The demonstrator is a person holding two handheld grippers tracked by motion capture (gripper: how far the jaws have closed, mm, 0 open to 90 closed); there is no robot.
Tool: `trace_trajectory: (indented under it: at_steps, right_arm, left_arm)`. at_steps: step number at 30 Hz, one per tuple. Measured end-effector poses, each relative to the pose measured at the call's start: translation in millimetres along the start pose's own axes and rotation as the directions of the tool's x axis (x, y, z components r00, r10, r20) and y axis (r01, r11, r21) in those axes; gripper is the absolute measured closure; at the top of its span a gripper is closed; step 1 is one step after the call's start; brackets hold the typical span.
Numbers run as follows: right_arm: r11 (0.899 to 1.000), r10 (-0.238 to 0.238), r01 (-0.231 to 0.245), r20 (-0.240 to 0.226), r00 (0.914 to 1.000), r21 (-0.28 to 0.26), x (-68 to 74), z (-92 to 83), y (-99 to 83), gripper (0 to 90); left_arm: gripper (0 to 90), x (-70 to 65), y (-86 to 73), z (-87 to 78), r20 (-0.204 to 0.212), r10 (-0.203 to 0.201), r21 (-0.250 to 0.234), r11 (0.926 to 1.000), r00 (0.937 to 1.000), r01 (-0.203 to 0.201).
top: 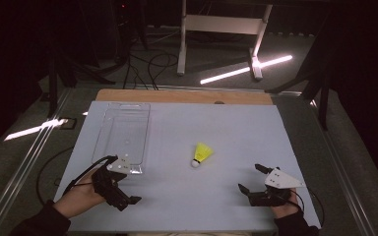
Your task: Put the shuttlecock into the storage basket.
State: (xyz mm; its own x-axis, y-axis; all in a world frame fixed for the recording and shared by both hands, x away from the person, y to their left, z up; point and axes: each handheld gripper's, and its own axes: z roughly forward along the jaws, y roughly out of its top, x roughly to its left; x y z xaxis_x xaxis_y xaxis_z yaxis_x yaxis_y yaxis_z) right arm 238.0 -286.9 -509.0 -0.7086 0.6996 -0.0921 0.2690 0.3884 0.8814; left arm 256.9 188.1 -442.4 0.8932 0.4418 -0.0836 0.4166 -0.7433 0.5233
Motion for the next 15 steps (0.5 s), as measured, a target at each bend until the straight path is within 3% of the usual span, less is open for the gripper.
trace_trajectory:
  at_steps: [4, 12, 15]
  right_arm:
    - [1.000, 0.000, 0.000, -0.003, 1.0000, 0.009, 0.0, 0.9, -0.4, 9.3]
    - [1.000, -0.005, 0.005, -0.001, 1.0000, 0.017, 0.1, 1.8, -0.5, 9.3]
    - [1.000, -0.003, 0.003, -0.003, 1.0000, 0.022, 0.6, 2.3, -0.6, 9.3]
  left_arm:
    - [0.1, -0.6, 1.6, 4.2, -0.017, -0.021, 0.044, 0.9988, 0.9996, 0.022]
    - [0.0, -3.3, 4.8, 6.7, -0.020, -0.015, 0.085, 0.9962, 0.9997, 0.016]
    - [0.1, -6.0, 8.6, 10.1, -0.033, -0.030, 0.122, 0.9920, 0.9990, 0.033]
